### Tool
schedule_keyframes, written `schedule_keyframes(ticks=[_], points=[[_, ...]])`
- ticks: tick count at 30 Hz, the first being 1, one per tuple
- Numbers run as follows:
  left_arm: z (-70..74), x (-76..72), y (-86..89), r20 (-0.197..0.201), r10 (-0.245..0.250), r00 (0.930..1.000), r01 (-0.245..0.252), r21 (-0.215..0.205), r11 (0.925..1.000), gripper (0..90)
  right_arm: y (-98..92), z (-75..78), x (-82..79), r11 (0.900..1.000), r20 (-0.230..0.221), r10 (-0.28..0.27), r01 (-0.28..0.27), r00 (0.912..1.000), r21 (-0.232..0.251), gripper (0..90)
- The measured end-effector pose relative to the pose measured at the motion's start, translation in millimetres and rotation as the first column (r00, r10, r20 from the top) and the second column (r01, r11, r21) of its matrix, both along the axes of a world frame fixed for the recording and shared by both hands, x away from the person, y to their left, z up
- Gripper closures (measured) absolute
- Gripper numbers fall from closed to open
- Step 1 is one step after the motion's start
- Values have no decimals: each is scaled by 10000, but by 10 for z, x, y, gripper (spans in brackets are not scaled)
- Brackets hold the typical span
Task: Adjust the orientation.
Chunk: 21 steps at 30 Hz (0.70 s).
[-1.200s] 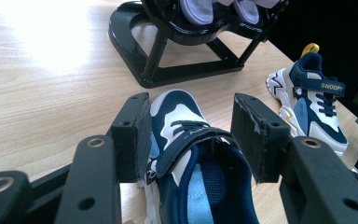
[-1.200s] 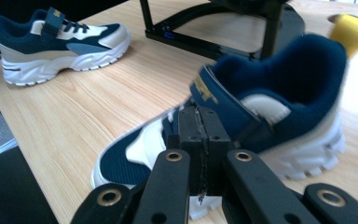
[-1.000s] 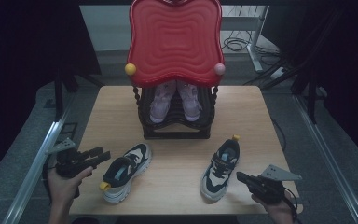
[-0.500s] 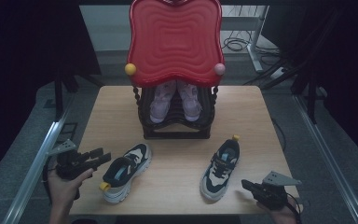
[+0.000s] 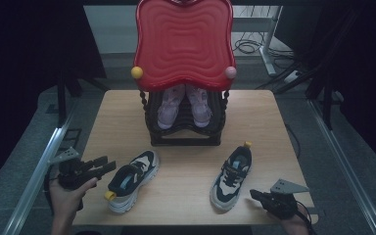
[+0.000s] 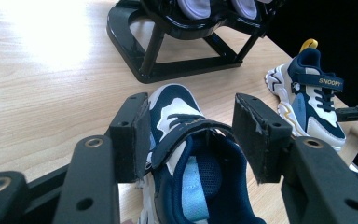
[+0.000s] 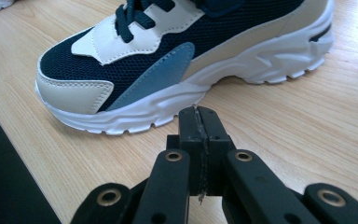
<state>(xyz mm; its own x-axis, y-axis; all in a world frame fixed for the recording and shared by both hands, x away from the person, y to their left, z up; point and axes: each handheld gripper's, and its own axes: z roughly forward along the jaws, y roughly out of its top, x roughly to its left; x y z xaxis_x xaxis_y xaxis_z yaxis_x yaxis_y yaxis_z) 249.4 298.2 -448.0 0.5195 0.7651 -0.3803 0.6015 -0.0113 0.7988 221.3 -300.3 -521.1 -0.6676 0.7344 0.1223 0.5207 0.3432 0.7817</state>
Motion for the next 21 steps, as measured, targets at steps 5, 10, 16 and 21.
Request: schedule_keyframes(ticks=[5,10,16,21], points=[[-19,1,26,-14,41,10000,-41,-46,10000,469,46,-7,33,9999,-48,145,-145,9999,68,899],[-6,34,45,22,43,10000,-43,-112,9999,469,75,-14,75,9996,-90,233,-232,9997,140,899],[-33,66,122,-59,223,9997,-224,-237,9995,469,108,-14,114,9988,-150,463,-461,9988,153,899],[-55,105,104,-99,161,9998,-163,-237,9996,469,88,-20,80,9985,-154,521,-519,9985,152,900]])
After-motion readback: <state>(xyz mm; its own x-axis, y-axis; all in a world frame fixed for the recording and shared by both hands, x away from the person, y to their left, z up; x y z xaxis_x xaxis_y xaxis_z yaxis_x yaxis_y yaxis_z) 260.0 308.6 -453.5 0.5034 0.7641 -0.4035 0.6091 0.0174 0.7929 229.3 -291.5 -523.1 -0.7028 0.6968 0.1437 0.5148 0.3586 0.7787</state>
